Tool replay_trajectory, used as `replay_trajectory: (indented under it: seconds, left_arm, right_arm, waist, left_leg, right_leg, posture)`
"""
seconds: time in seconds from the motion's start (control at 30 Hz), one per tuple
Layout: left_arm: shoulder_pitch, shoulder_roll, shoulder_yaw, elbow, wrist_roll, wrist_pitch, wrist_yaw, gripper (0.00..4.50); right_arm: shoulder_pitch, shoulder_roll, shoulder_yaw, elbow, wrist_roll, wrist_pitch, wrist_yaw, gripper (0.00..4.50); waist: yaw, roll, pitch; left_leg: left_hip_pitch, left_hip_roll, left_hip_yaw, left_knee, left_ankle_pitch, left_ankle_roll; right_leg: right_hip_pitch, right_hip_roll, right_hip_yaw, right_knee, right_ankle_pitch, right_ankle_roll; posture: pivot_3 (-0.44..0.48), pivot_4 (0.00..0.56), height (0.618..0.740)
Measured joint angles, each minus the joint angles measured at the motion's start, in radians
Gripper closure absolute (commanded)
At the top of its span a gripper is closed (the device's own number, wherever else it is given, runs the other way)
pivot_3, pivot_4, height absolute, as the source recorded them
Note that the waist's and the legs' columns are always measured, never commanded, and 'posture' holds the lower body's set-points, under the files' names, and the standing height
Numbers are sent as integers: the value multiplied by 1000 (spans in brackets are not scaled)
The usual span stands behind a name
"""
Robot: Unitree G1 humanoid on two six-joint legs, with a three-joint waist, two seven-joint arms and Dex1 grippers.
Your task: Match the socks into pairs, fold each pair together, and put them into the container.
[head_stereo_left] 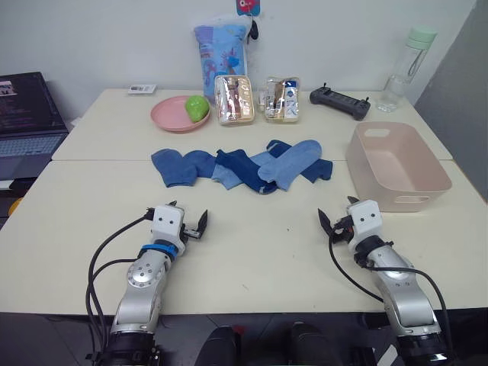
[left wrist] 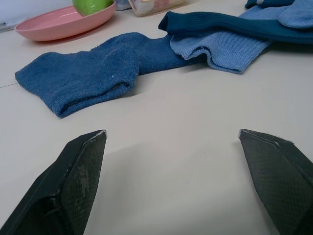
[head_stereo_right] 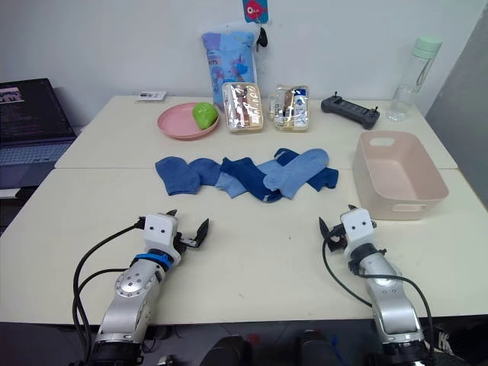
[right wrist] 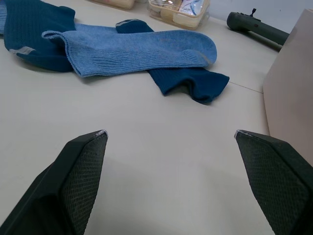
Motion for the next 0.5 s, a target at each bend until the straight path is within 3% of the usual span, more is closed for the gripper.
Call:
replay_trajectory:
  seconds: [0.5]
  left_arm:
    - [0,0,4,0,-13,5,1,0]
  right_arm:
    - [-8,-13,21,0,-5,0,25,19]
  waist:
    - [0,0,0]
  left_leg:
    - [0,0,0,0,0,0]
  right_leg:
    - [0,0,0,0,0,0]
  posture:
    - [0,150,740]
